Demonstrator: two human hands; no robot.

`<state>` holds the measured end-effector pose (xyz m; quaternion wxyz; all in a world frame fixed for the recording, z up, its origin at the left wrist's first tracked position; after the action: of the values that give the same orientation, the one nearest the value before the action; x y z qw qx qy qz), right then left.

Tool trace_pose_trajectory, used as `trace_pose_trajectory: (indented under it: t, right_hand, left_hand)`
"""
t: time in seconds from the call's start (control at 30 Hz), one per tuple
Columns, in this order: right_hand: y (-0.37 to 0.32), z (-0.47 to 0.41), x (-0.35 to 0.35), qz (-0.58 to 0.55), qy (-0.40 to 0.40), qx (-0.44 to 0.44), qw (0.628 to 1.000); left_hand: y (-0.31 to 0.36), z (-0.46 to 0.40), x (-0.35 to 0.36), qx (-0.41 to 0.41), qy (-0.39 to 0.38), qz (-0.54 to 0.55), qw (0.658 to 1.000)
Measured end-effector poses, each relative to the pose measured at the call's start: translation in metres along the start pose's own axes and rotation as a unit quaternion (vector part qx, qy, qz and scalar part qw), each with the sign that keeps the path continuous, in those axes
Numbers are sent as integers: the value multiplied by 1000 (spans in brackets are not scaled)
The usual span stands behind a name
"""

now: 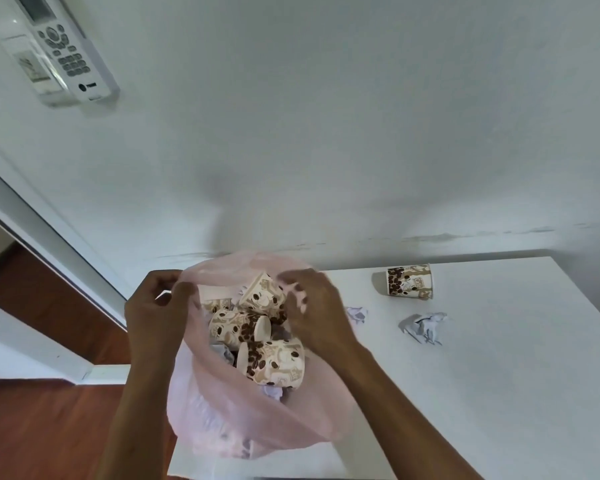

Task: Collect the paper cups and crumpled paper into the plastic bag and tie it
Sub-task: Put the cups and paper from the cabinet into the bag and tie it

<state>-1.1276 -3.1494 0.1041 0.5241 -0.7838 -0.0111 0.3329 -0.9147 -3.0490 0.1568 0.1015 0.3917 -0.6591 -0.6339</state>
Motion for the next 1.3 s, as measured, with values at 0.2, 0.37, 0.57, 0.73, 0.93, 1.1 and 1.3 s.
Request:
trace_pose_trajectory:
  t: [0.2, 0.37, 0.57, 0.73, 0.93, 1.1, 1.3]
  right_hand:
    - [133, 3, -24, 132, -9, 219, 967]
    - [190, 16, -8, 173, -116, 281, 937]
    - [183, 28, -29, 78, 54, 244, 965]
    - [95, 26, -52, -17, 168, 147, 975]
    - [3, 13, -6, -104, 17, 66, 992]
    - [-22, -15, 47, -45, -112, 61, 991]
    - [-11, -16, 45, -44, -165, 82, 982]
  left_hand:
    - [4, 4, 21, 11, -32, -8, 999]
    - [3, 2, 29, 8, -37, 5, 999]
    - [4, 1, 30, 6, -34, 6, 999]
    - [2, -1, 26, 3, -20, 3, 1000]
    - [8, -1, 18, 16, 5, -2, 1000]
    - [11, 0, 21, 19, -6, 0, 1000]
    - [9, -2, 18, 15, 0, -7, 1000]
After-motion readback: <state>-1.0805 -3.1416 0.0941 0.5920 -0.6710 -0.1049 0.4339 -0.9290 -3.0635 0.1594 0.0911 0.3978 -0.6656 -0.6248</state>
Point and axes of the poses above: each hand's wrist, its own z-axis away from the middle knuckle, its own x-axis out of the palm, y = z × x, the point moved 7 cm from there along -z, towards the middle knuckle, and after that the axes turned 12 degrees about -y, right-handed, at the moved point
